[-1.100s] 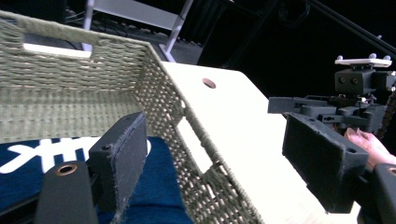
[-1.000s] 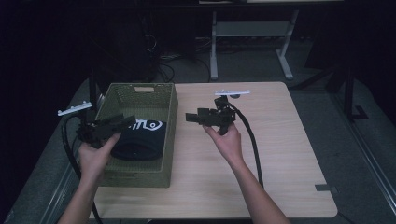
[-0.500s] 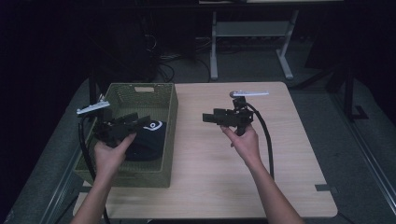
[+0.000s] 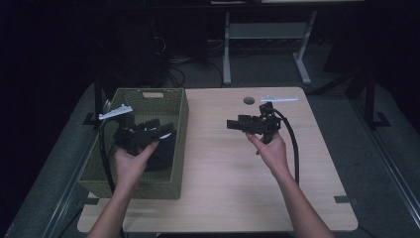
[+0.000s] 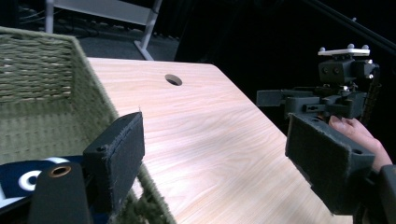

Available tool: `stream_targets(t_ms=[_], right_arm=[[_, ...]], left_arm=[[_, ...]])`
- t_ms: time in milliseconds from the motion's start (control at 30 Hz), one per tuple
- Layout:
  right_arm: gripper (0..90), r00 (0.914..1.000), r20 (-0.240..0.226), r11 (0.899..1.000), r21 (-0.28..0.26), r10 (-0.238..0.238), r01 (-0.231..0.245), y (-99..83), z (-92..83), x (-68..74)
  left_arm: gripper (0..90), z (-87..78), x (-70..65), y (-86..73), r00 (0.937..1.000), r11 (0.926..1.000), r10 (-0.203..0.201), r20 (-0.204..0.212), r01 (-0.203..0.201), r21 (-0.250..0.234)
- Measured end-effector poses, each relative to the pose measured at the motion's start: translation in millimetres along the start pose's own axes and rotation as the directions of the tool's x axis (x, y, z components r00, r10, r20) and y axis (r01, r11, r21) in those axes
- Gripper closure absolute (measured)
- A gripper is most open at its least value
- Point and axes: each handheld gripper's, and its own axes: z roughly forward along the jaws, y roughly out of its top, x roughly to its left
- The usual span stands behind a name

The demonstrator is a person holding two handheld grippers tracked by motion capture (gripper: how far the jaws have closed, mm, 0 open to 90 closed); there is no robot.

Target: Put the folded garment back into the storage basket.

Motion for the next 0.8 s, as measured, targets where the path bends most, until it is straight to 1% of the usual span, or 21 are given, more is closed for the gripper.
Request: stream_targets(t_ms=[67, 200, 267, 333, 367, 400, 433, 467, 500, 533, 633, 700, 733, 800], right_arm=[[23.5, 1.0, 0.004, 1.0, -0.002, -0.006, 0.006, 0.4, -2.2, -2.6], [23.4, 0.9999, 0.01, 1.0, -0.002, -0.001, 0.001, 0.5, -6.7, -7.3], [23.4, 0.9999, 0.014, 1.0, -0.004, 0.0, 0.0, 0.5, -8.4, -8.6], [23.4, 0.9998, 0.018, 1.0, -0.004, 0.0, 0.0, 0.5, -11.7, -10.7], [23.4, 0.9997, 0.025, 1.0, -0.003, 0.0, 0.0, 0.5, -15.2, -12.4], [23.4, 0.9997, 0.025, 1.0, -0.003, 0.0, 0.0, 0.5, -15.2, -12.4], [23.3, 0.9995, 0.033, 1.0, -0.001, -0.005, 0.005, 0.2, -18.8, -14.5], [23.3, 0.9995, 0.033, 1.0, -0.001, -0.005, 0.005, 0.2, -18.8, -14.5], [23.1, 0.9992, 0.04, 1.0, 0.003, 0.0, 0.0, -0.2, -22.6, -16.8], [23.1, 0.999, 0.044, 1.0, -0.002, -0.006, 0.006, -0.5, -24.4, -18.7], [22.9, 0.9986, 0.053, 1.0, -0.002, 0.006, -0.006, -1.9, -30.6, -22.6], [22.9, 0.9985, 0.055, 1.0, -0.004, 0.006, -0.006, -2.5, -34.0, -25.2], [22.8, 0.9982, 0.06, 1.0, -0.005, 0.008, -0.008, -2.9, -35.9, -26.4], [22.5, 0.9978, 0.065, 1.0, -0.008, 0.014, -0.013, -3.6, -39.9, -29.2]], left_arm=[[19.0, 2.0, -1.4, 0.1, 1.0, 1.0, 0.004, 0.003, -0.004, 0.001], [19.0, 12.2, -9.2, -0.8, 0.9999, 1.0, 0.009, 0.014, -0.009, 0.005], [19.0, 13.6, -10.0, -0.9, 0.9998, 0.9999, 0.013, 0.017, -0.014, 0.008], [19.0, 18.5, -14.2, -1.2, 0.9997, 0.9999, 0.015, 0.019, -0.015, 0.009], [19.0, 23.3, -18.3, -1.6, 0.9994, 0.9997, 0.023, 0.025, -0.023, 0.011], [19.0, 23.3, -18.3, -1.6, 0.9994, 0.9997, 0.023, 0.025, -0.023, 0.011], [19.0, 28.8, -22.7, -2.0, 0.9992, 0.9995, 0.027, 0.028, -0.027, 0.017], [19.0, 28.8, -22.7, -2.0, 0.9992, 0.9995, 0.027, 0.028, -0.027, 0.017], [19.0, 31.7, -25.0, -2.3, 0.9992, 0.9995, 0.028, 0.03, -0.028, 0.015], [19.0, 35.9, -28.1, -2.4, 0.9986, 0.999, 0.037, 0.037, -0.038, 0.022], [19.0, 43.3, -33.7, -2.9, 0.9981, 0.9988, 0.042, 0.045, -0.043, 0.022], [19.0, 48.5, -37.5, -3.2, 0.9976, 0.9985, 0.046, 0.051, -0.047, 0.028], [19.0, 48.5, -37.5, -3.2, 0.9976, 0.9985, 0.046, 0.051, -0.047, 0.028], [19.0, 54.5, -41.6, -3.4, 0.9969, 0.9977, 0.057, 0.054, -0.058, 0.034]])
